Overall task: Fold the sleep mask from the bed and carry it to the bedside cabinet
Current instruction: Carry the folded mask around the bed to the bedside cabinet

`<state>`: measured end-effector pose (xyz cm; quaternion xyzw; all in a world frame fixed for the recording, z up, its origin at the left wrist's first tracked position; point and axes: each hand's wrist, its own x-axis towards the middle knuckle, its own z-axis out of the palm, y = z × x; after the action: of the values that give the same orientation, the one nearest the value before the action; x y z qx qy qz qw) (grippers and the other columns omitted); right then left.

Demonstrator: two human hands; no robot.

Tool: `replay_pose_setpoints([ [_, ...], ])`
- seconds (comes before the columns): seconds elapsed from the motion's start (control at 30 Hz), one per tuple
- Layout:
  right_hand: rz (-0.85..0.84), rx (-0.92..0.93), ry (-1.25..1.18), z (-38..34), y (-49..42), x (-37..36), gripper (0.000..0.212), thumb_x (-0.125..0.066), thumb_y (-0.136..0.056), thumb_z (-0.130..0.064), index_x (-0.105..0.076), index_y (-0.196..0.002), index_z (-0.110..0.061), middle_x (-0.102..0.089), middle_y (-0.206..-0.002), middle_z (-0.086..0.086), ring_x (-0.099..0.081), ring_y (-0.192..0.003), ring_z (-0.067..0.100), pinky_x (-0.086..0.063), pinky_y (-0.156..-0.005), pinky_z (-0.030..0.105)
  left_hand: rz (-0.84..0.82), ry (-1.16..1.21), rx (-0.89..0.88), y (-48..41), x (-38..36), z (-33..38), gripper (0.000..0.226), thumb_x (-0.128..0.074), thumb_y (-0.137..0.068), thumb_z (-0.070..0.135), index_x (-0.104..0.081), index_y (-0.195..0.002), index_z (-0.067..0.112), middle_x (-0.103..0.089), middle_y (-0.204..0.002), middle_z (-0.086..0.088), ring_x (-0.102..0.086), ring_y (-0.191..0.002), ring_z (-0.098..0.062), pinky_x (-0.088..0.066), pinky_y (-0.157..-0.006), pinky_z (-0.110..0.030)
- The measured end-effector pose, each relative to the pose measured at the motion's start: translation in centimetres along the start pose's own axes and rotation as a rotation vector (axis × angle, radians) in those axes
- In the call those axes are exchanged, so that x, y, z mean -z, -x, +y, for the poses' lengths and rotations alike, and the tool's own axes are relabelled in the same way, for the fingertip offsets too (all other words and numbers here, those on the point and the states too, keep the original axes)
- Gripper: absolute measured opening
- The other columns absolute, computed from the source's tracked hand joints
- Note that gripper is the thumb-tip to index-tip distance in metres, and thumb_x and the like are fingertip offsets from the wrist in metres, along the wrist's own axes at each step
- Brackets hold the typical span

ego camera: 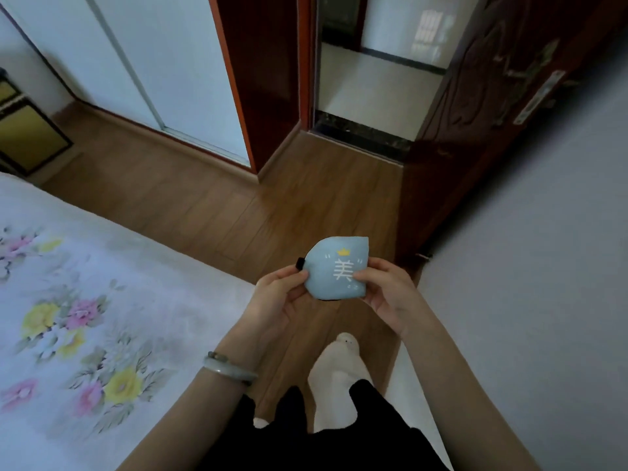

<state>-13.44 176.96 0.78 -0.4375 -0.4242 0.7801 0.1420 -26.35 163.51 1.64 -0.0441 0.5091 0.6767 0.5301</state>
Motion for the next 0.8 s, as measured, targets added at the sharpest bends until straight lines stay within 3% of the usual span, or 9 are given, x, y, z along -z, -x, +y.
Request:
replay_pose_setpoints([
  [0.1, -0.072, -0.038, 0.056, -4.6, -5.5, 0.6, 0.027, -0.066, -0.077, 0.0, -0.065, -0.103, -0.008, -0.071, -0.099, 0.01, -0.069, -0.091, 0.022, -0.055, -0.065, 0.027, 0.067, 0.062, -0.033, -3.9, -3.0, 2.0, 0.02, -0.054, -0.09, 0.0, -0.063, -0.106, -0.007, -0.076, -0.086, -0.015, -0.074, -0.075, -0.022, -0.058, -0.059, -0.026],
  [0.33, -0.238, -0.121, 0.078, -12.2, -15.6, -0.6, 0.02, -0.064, -0.079, 0.002, -0.067, -0.096, -0.007, -0.077, -0.085, 0.007, -0.072, -0.084, 0.02, -0.057, -0.063, 0.026, 0.202, 0.125, -0.117, -11.3, -6.4, 6.8, 0.026, -0.056, -0.091, 0.004, -0.061, -0.114, -0.007, -0.069, -0.109, -0.022, -0.069, -0.094, -0.029, -0.059, -0.079, -0.035],
  [0.63, -0.428, -0.178, 0.236, -17.0, -27.7, -9.4, 0.02, -0.062, -0.079, 0.003, -0.067, -0.094, -0.008, -0.076, -0.084, 0.006, -0.072, -0.08, 0.018, -0.055, -0.061, 0.025, 0.352, 0.325, -0.253, -19.5, -3.5, 14.3, 0.011, -0.057, -0.088, -0.001, -0.067, -0.094, -0.001, -0.077, -0.081, -0.009, -0.074, -0.073, -0.018, -0.057, -0.059, -0.023],
  [0.8, -0.492, -0.18, 0.279, -19.5, -35.1, -16.6, 0.02, -0.061, -0.079, 0.005, -0.067, -0.092, -0.01, -0.076, -0.081, 0.005, -0.073, -0.077, 0.016, -0.056, -0.059, 0.024, 0.396, 0.395, -0.319, -25.0, 0.2, 20.5, 0.019, -0.06, -0.088, 0.0, -0.064, -0.105, -0.006, -0.076, -0.086, -0.011, -0.074, -0.079, -0.019, -0.057, -0.063, -0.024],
])
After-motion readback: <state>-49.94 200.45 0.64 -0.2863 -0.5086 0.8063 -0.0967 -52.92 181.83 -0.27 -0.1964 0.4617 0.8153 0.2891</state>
